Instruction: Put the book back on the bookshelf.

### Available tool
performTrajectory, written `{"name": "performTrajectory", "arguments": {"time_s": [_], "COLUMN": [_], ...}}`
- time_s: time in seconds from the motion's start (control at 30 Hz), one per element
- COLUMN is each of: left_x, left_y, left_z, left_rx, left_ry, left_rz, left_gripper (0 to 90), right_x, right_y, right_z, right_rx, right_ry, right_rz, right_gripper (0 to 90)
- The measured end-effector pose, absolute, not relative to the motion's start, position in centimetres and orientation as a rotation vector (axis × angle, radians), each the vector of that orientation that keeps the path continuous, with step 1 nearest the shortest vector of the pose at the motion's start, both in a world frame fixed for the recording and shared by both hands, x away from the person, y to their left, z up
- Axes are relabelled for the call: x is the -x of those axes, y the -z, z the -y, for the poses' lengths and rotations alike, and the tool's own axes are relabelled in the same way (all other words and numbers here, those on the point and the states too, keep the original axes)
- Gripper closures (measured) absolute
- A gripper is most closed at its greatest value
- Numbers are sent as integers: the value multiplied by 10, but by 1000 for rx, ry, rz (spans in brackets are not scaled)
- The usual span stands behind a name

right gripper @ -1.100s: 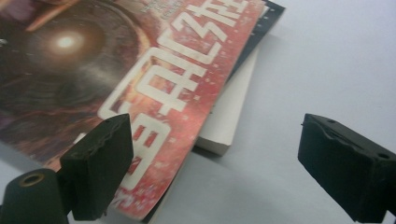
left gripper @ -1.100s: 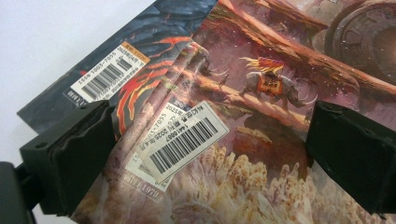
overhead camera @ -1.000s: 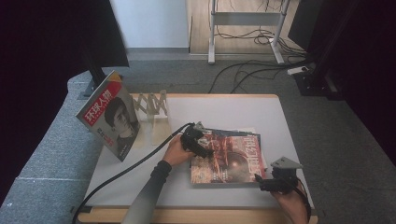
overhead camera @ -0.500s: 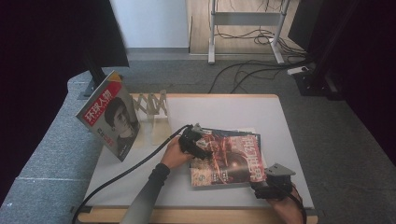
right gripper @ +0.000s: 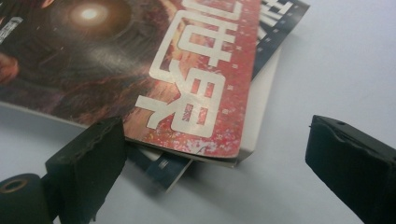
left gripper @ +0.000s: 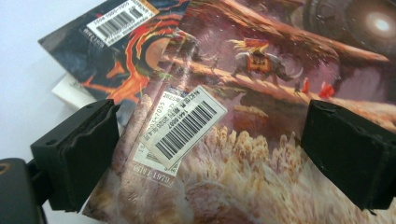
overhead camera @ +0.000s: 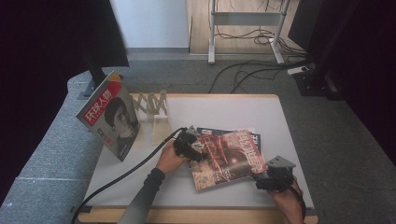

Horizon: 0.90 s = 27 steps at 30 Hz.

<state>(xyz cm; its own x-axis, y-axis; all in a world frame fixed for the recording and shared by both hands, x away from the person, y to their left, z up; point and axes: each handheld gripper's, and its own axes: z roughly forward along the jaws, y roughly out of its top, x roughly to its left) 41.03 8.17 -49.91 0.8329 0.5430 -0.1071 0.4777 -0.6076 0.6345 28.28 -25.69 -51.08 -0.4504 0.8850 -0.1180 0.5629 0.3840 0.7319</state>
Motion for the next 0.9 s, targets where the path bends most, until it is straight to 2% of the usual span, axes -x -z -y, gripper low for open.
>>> {"name": "performTrajectory", "arguments": {"time_s": [0.27,0.67,0.73,0.9], "left_x": [-404,-384,-385,-382], "left_y": [495,493,494,488], "left_z": [-83,-85,-90,-109], "left_rx": [-2370,-2398,-2391,-2359], "left_ry": [-123,-128,-105,-113], "left_rz": [-767,-689,-675,-668], "left_gripper": [48,48,52,153], "right_x": [-306,-346,-346,-336], "right_y": [505,505,503,498], "right_z": [263,278,278,280], "right_rx": [-1281,-1376,-1372,-1368], "right_ry": [-833,-835,-841,-901], "right_rz": [-2160,-2140,-2144,-2132], "right_gripper": [53,53,80,85]}}
